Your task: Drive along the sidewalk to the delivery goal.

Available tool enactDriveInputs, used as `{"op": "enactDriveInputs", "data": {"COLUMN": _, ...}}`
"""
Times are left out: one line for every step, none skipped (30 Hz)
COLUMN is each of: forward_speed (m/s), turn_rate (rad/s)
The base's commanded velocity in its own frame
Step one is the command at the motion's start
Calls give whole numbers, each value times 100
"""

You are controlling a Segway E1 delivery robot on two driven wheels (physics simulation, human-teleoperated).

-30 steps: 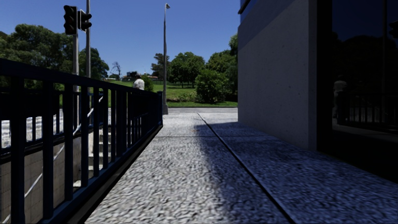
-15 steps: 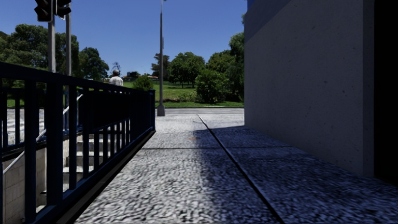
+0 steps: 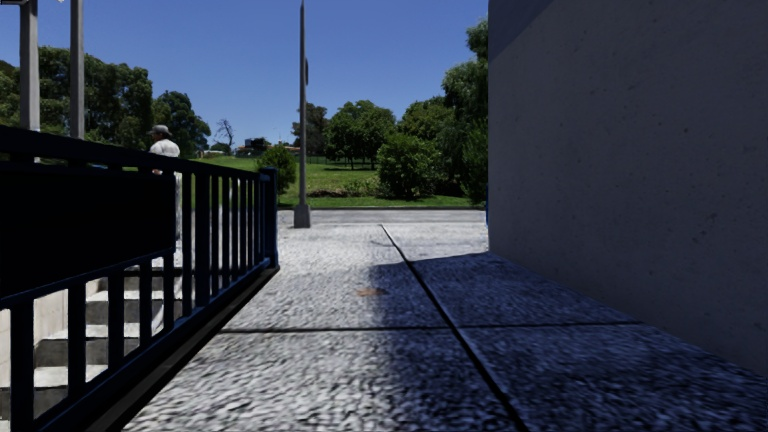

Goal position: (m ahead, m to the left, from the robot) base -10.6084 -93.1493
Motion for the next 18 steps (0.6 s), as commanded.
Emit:
{"op": "enactDriveInputs", "data": {"forward_speed": 200, "turn_rate": 0}}
{"op": "enactDriveInputs", "data": {"forward_speed": 200, "turn_rate": 0}}
{"op": "enactDriveInputs", "data": {"forward_speed": 200, "turn_rate": 0}}
{"op": "enactDriveInputs", "data": {"forward_speed": 200, "turn_rate": 0}}
{"op": "enactDriveInputs", "data": {"forward_speed": 200, "turn_rate": 0}}
{"op": "enactDriveInputs", "data": {"forward_speed": 200, "turn_rate": 0}}
{"op": "enactDriveInputs", "data": {"forward_speed": 200, "turn_rate": 0}}
{"op": "enactDriveInputs", "data": {"forward_speed": 200, "turn_rate": 0}}
{"op": "enactDriveInputs", "data": {"forward_speed": 200, "turn_rate": 0}}
{"op": "enactDriveInputs", "data": {"forward_speed": 200, "turn_rate": 0}}
{"op": "enactDriveInputs", "data": {"forward_speed": 200, "turn_rate": 0}}
{"op": "enactDriveInputs", "data": {"forward_speed": 200, "turn_rate": 0}}
{"op": "enactDriveInputs", "data": {"forward_speed": 200, "turn_rate": 0}}
{"op": "enactDriveInputs", "data": {"forward_speed": 200, "turn_rate": 0}}
{"op": "enactDriveInputs", "data": {"forward_speed": 200, "turn_rate": 0}}
{"op": "enactDriveInputs", "data": {"forward_speed": 200, "turn_rate": 0}}
{"op": "enactDriveInputs", "data": {"forward_speed": 200, "turn_rate": 0}}
{"op": "enactDriveInputs", "data": {"forward_speed": 200, "turn_rate": 0}}
